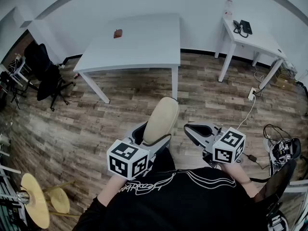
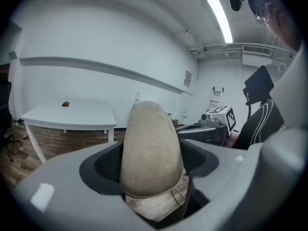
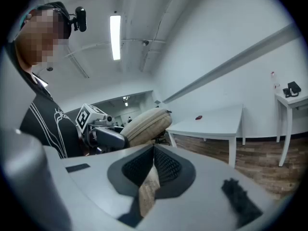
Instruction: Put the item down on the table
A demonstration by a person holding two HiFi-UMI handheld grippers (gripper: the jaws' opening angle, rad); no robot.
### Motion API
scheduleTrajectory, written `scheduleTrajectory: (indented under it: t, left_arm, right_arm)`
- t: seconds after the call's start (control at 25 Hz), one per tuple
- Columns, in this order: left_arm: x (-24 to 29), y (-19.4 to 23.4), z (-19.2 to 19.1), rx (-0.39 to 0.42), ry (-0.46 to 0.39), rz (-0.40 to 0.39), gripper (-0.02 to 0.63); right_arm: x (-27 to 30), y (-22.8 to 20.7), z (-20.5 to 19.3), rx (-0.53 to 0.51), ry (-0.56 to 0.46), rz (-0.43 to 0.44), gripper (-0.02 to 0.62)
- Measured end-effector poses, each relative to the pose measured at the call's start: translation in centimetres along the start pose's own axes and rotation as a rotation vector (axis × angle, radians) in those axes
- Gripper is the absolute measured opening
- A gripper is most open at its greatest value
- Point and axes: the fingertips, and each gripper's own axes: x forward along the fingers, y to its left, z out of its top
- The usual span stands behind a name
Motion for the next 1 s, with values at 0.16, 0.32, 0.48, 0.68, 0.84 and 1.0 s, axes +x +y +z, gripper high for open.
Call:
scheduleTrajectory:
  t: [0.16,0.32,0.48,0.68,0.84,1.0]
  left_arm:
    - [4.1,6.9,1.5,-0.002,0.01,-0.007,0.371]
    - [8.5,15.4,3.2,-0.033,0.04,0.01,0.371]
    - [13.0,23.5,5.7,-0.009,0.105,0.04,0.371]
    - [16.6,33.9,9.9,-0.032,0.125,0.063,0.371]
    - [19.9,38.2,12.7,-0.011,0.14,0.061,0.371]
    - [23.6,41.7,14.5,0.024,0.171,0.079,0.371]
  right_arm:
    - [5.1,-5.7,0.6,0.01,0.025,-0.013,0.011]
    - [11.7,-12.4,2.2,0.058,0.039,-0.02,0.009]
    - [18.6,-18.6,4.4,0.087,0.096,0.002,0.009]
    - [26.7,-24.8,7.6,0.106,0.112,0.003,0.009]
    - [28.9,-29.3,9.2,0.12,0.112,-0.024,0.009]
    - [29.7,-33.5,10.4,0.153,0.077,-0.052,0.009]
